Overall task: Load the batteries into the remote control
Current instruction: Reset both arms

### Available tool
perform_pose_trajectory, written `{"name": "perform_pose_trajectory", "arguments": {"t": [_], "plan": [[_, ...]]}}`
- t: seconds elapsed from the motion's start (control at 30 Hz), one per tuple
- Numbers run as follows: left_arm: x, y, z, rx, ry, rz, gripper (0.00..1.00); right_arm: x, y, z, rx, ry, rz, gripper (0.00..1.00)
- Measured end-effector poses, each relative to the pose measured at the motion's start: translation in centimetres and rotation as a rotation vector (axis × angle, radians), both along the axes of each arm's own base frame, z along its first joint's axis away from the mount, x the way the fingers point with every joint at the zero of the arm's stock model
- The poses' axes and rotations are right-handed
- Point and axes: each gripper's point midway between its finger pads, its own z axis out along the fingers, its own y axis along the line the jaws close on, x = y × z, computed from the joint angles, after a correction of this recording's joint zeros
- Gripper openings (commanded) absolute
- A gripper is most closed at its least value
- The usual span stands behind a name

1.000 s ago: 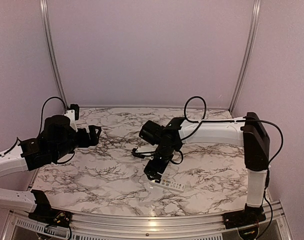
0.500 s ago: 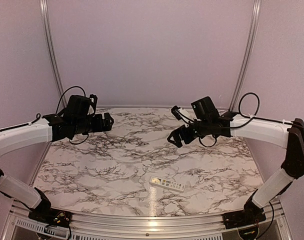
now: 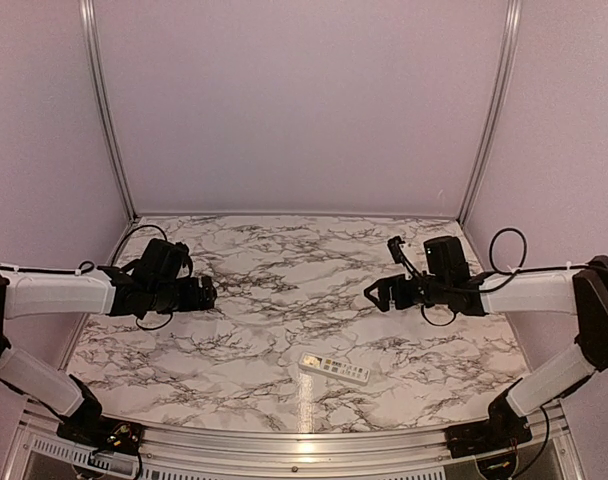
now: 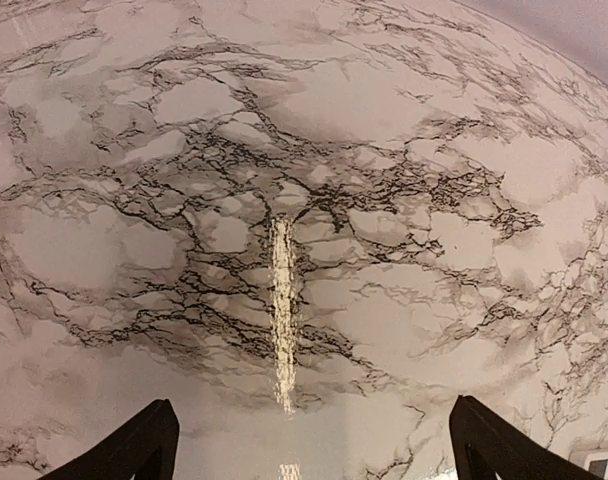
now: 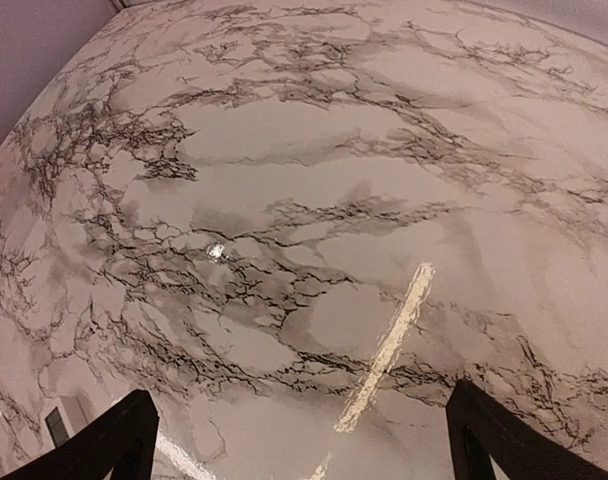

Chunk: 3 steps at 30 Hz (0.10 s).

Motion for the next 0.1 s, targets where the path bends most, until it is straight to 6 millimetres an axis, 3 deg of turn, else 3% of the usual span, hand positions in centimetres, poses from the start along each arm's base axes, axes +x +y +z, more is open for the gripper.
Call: {"name": "perform_pose_trajectory", "arguments": {"t": [0.1], "plan": [[-0.40, 0.39, -0.15, -0.013, -0.007, 0.015, 0.99, 0.02, 0.12, 0.40, 0.027, -0.017, -0.005, 0.99]]}}
